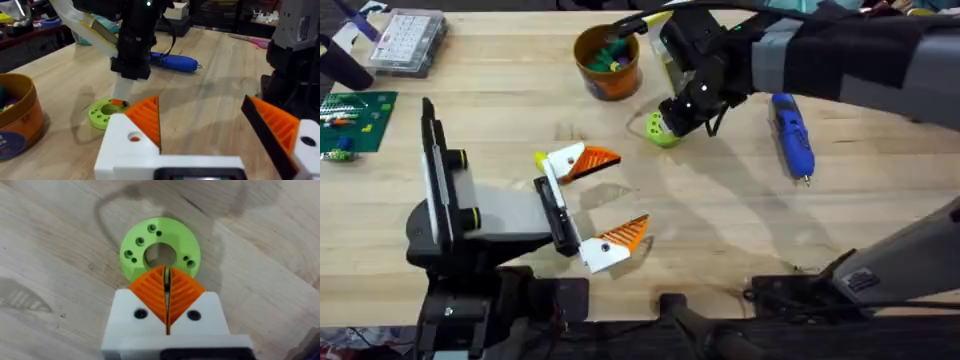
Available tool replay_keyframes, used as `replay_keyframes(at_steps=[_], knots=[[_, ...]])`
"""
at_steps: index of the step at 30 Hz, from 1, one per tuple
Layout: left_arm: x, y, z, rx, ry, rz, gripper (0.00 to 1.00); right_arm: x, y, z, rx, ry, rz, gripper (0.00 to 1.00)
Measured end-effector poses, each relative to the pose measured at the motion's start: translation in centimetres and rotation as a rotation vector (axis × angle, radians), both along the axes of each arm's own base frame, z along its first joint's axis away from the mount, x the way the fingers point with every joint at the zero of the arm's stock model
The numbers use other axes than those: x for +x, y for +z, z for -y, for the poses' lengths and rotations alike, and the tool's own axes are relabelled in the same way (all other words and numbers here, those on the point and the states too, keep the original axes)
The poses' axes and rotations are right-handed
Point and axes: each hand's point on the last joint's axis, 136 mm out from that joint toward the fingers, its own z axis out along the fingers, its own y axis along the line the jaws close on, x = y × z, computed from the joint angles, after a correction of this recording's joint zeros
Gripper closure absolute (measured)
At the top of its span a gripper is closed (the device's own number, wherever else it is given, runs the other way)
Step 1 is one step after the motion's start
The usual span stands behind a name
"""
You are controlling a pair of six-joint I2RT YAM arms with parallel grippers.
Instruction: Pick up the gripper from the table and insert it into the empty holder that is missing its gripper. Then pick up a screw, insert it into the mounting hole, and use the screwdriver to tighten it. Finally, clean up the table by picking up the vegetable and placing it into the bucket.
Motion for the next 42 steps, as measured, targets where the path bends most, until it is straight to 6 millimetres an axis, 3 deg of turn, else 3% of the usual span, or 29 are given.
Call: replay_keyframes(at_steps=[15, 16, 21, 22, 23, 32, 42], knots=[[0.0, 0.0, 0.0, 0.0, 0.0, 0.0, 0.012, 0.3, 0.1, -0.2, 0.01, -0.001, 0.014, 0.981], [0.0, 0.0, 0.0, 0.0, 0.0, 0.0, 0.012, 0.3, 0.1, -0.2, 0.01, -0.001, 0.014, 0.905], [0.0, 0.0, 0.0, 0.0, 0.0, 0.0, 0.012, 0.4, 0.1, -0.2, 0.01, -0.001, 0.014, 0.152], [0.0, 0.0, 0.0, 0.0, 0.0, 0.0, 0.012, 0.4, 0.1, -0.2, 0.009, 0.0, 0.014, 0.049], [0.0, 0.0, 0.0, 0.0, 0.0, 0.0, 0.012, 0.4, 0.1, -0.2, 0.009, 0.002, 0.015, 0.016], [0.0, 0.0, 0.0, 0.0, 0.0, 0.0, 0.012, -0.5, 0.5, 0.4, -0.007, 0.002, -0.009, 0.004], [0.0, 0.0, 0.0, 0.0, 0.0, 0.0, 0.012, -2.2, 6.2, 2.1, 0.009, -0.008, 0.062, 0.004]])
